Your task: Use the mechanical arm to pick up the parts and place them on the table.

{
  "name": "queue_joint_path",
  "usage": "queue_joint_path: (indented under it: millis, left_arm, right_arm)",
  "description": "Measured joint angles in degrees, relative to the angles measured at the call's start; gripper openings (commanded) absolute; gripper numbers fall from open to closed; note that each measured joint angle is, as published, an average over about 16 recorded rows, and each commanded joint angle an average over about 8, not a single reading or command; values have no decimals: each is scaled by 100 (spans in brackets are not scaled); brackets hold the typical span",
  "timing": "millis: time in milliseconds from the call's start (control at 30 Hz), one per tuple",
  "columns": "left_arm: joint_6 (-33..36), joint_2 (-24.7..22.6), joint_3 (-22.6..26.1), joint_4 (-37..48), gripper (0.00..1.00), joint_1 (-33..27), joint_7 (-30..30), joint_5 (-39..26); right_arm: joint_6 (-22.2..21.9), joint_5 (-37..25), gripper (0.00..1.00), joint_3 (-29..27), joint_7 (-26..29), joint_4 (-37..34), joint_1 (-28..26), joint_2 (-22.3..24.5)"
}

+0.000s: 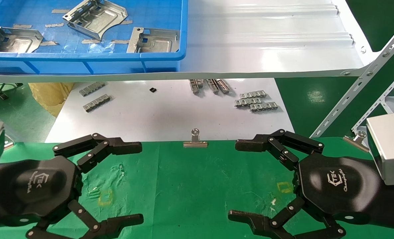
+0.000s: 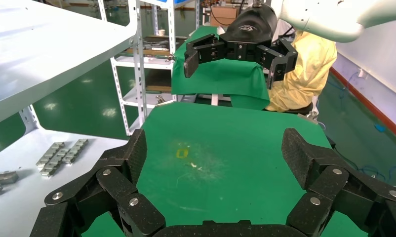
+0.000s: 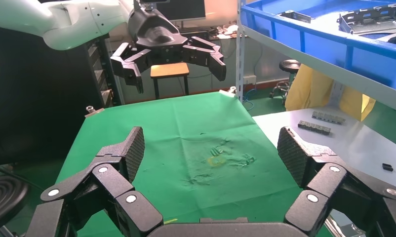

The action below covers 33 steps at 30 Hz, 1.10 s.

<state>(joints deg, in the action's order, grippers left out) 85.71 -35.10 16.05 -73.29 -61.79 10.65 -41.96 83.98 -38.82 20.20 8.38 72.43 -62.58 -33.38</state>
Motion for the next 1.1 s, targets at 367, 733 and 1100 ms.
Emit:
queue_joint_path:
  millis: [367,733,1100]
  left_arm:
    - [0,0,0,0,100,0,0,0]
    - [0,0,0,0,100,0,0,0]
    - [0,0,0,0,100,0,0,0]
  right_arm:
    - [0,0,100,0,0,0,0,0]
    - [0,0,100,0,0,0,0,0]
    - [0,0,100,0,0,0,0,0]
